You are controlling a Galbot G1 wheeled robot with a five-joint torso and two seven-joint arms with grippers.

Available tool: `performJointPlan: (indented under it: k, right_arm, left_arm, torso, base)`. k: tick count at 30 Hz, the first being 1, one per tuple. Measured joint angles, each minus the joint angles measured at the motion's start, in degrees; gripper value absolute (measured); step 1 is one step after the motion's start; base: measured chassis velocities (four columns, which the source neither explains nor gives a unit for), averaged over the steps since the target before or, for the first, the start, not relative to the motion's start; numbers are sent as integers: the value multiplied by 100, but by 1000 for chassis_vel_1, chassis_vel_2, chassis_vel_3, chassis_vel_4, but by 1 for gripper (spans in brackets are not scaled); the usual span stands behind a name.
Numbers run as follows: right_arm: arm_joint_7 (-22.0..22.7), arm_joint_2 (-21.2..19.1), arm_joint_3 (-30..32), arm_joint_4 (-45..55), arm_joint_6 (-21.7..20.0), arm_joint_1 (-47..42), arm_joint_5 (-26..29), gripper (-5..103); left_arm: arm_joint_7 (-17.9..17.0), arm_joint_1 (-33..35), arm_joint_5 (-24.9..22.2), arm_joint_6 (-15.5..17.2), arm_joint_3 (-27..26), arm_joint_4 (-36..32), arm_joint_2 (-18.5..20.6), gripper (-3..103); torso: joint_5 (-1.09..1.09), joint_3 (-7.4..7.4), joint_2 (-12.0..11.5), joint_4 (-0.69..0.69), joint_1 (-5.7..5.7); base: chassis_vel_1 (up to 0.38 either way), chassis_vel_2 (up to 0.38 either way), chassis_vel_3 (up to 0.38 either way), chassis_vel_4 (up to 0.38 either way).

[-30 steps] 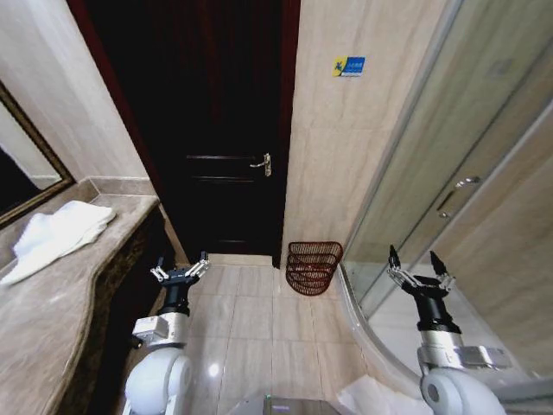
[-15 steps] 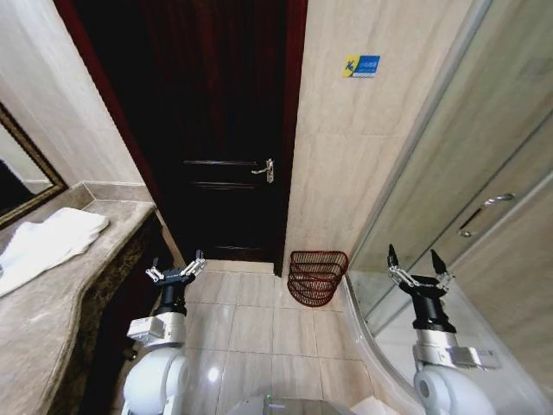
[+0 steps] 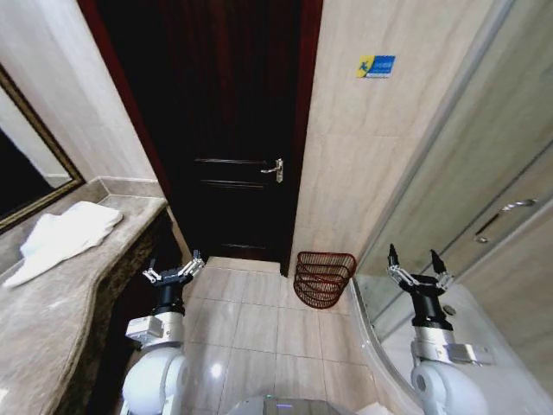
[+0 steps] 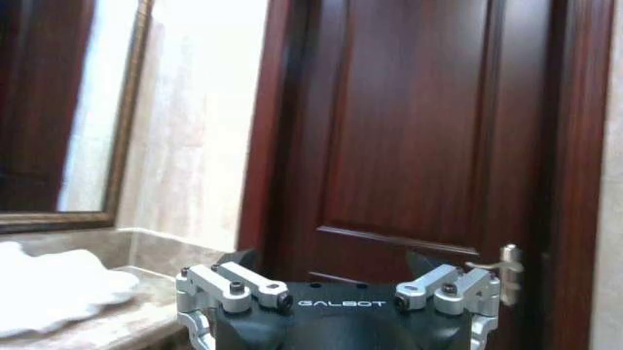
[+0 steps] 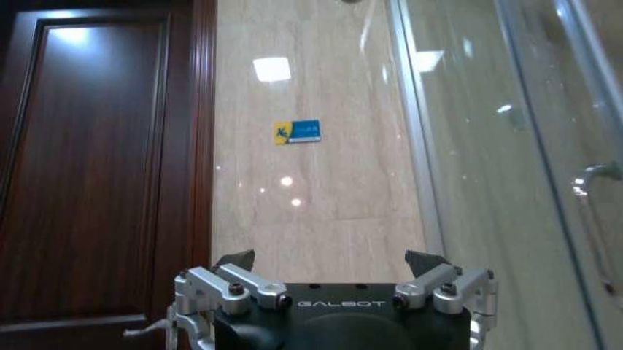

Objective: Discard the used towel into the hamper.

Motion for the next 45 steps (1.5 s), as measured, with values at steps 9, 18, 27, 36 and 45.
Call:
performJointPlan:
  k: [9,18,27,36,45]
  right_arm:
    - [173,-61,-167,-40,-84,163,-157,100]
    - [173,-83,-275,-74,-160,254,-198,100]
    - [154,-86,-332,-65,-257,333,-188,100]
    - [289,-42,-414,30,-341,327,-216,100]
    - [288,76,-501,191,-476,452,-264,100]
  left_arm:
    - [-17,23,23,0,-115,-82,0,100]
    - [-23,74,50,-9,-181,-119,0,100]
    - [-27,75,10,24,-251,-161,0,100]
    - [-51,111,-13,22,-289,-213,0,100]
    - [-64,131,29,21,-200,-209,0,100]
  torso:
    - [0,0,0,0,0]
    - [0,0,-1,-1,0]
    - [0,0,-1,0,0]
    - [0,0,-1,0,-1]
    - [1,0,-1,0,0]
  base:
    - [98,87,92,101]
    - [86,108,104,99]
    - [60,51,48,59]
    - [85,83,80,70]
    - [106,109,110,112]
